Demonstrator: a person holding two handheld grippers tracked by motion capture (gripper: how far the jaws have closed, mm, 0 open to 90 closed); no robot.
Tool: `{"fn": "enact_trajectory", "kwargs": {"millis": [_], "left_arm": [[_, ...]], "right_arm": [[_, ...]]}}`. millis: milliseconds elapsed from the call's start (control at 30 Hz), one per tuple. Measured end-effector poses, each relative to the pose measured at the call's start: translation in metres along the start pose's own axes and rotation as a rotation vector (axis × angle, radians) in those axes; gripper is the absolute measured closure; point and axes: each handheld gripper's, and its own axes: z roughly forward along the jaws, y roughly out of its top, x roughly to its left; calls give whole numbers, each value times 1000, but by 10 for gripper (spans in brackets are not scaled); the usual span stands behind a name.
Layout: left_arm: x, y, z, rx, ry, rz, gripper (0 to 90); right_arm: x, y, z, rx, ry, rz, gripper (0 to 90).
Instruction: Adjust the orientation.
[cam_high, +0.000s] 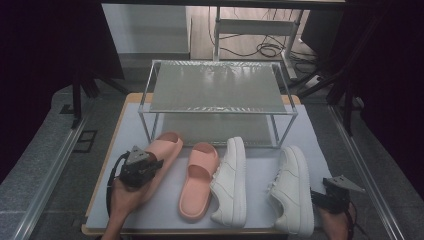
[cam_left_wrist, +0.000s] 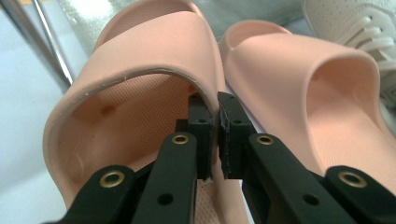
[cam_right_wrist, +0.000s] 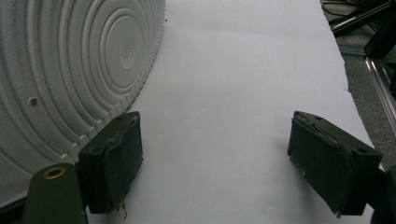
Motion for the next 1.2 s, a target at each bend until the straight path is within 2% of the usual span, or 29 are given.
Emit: {"fn": "enact_trajectory", "kwargs": {"millis": [100, 333, 667, 1033, 1200], "left_arm": [[-1, 5, 8, -6, 4, -2, 847], [-1, 17, 25, -29, 25, -35, 848], [1, 32, 48, -57, 84, -67, 848], [-1, 41, 73, -67, 128, -96, 847], [-2, 45, 86, -80, 162, -111, 847]], "right_arm": [[0, 0, 0, -1, 0, 0, 178], [0, 0, 0, 0, 2, 2, 179], [0, 0, 0, -1, 3, 4, 181], [-1, 0, 0, -1, 2, 3, 181], [-1, 0, 0, -1, 4, 5, 181]]}}
